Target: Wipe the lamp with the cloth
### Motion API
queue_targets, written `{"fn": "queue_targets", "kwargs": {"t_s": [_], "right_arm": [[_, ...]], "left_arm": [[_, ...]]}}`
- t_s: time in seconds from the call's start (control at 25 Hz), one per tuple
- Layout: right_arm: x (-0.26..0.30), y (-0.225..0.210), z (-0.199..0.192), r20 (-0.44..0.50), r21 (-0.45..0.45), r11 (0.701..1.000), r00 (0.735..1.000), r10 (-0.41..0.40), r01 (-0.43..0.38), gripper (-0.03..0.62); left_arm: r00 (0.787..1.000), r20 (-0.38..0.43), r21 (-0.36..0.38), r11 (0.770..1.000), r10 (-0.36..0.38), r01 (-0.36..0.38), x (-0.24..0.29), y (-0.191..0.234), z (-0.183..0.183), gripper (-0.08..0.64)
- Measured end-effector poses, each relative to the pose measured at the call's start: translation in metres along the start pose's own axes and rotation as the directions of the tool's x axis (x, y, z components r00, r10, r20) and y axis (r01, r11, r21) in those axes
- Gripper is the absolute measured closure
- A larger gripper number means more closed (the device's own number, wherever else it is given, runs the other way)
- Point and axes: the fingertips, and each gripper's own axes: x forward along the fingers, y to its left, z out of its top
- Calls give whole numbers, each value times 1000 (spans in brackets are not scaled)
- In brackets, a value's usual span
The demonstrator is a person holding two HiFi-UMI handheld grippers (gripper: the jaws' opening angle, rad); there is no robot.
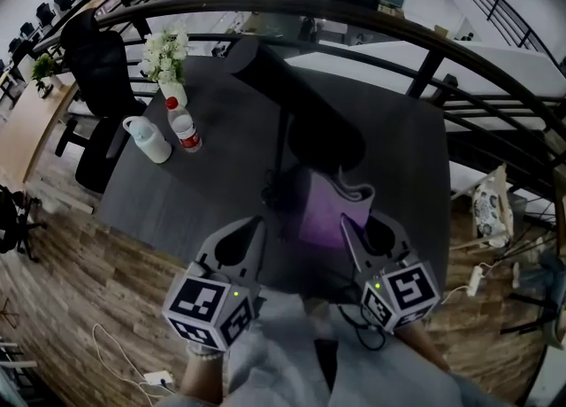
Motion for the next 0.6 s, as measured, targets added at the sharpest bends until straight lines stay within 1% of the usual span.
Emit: {"fn": "queue_targets", "kwargs": {"t_s": [0.2,0.44,0.6], "right_arm": [[3,6,1,1,-7,1000,1000,13,-13,505],[2,4,0,-14,-10,1000,1000,13,-13,505],[6,4,-3,-28,-9,1000,1000,10,-11,505]], "left_arm": [[1000,-9,-6,1000,11,-11,0,6,-5,557],[1000,11,-8,1000,9,-9,3,6,-5,557],[1000,0,-22,1000,4,-4,2,8,-6,557]]}}
